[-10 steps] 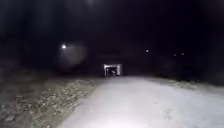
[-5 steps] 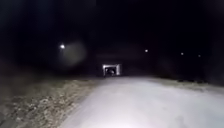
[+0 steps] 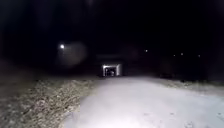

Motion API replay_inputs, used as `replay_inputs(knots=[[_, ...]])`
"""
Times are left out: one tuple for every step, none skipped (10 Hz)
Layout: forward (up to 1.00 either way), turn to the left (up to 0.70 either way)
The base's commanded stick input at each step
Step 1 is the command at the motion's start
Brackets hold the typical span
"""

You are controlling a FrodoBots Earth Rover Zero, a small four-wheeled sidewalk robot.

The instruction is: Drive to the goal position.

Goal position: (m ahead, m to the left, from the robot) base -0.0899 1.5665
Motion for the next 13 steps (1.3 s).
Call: replay_inputs(knots=[[0.00, -0.02], [0.00, -0.45], [0.00, -0.45], [0.00, -0.45], [0.00, -0.45], [0.00, -0.45], [0.00, -0.45], [0.00, -0.45], [0.00, -0.45], [0.00, -0.45], [0.00, -0.45], [0.00, -0.45], [0.00, -0.45]])
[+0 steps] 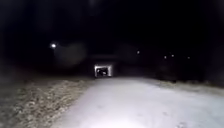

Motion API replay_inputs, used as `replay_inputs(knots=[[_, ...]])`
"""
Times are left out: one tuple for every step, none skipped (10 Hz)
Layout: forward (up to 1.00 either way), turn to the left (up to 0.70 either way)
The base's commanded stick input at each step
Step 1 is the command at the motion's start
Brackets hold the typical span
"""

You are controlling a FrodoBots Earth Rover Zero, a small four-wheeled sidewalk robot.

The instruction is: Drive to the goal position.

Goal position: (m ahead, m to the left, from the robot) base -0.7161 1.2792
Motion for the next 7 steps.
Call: replay_inputs(knots=[[0.00, -0.45], [0.00, -0.45], [0.00, -0.45], [0.00, -0.45], [0.00, -0.45], [0.00, -0.45], [0.00, -0.45]])
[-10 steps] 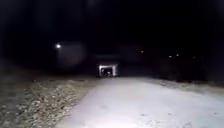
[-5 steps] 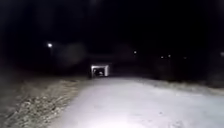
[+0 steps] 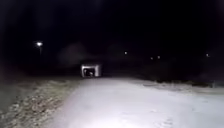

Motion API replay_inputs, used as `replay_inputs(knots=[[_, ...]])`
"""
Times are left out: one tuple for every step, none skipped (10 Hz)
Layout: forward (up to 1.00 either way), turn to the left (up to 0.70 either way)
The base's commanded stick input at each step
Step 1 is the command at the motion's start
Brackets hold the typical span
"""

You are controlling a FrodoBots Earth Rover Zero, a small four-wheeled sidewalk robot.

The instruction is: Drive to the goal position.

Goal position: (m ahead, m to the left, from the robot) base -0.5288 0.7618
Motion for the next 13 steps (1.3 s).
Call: replay_inputs(knots=[[0.00, -0.45], [0.00, -0.45], [0.00, -0.45], [0.00, -0.45], [0.00, -0.45], [0.00, -0.45], [0.00, -0.45], [0.00, -0.45], [0.00, -0.45], [0.00, -0.45], [0.00, -0.45], [0.00, -0.45], [0.00, -0.45]])
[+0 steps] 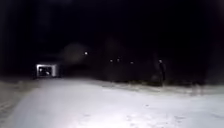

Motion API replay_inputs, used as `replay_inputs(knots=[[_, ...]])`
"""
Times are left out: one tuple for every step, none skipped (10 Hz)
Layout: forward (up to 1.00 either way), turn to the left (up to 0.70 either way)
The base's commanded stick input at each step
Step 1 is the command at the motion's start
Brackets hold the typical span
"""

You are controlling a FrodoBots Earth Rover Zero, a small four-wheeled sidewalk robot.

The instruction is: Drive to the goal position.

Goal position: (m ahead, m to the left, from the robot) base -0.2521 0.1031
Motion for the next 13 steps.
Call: replay_inputs(knots=[[0.00, -0.45], [0.00, -0.45], [0.00, -0.45], [0.00, -0.45], [0.00, -0.45], [0.00, -0.45], [0.00, -0.45], [0.00, -0.45], [0.00, -0.45], [0.00, -0.45], [0.00, -0.45], [0.00, -0.45], [0.00, -0.45]])
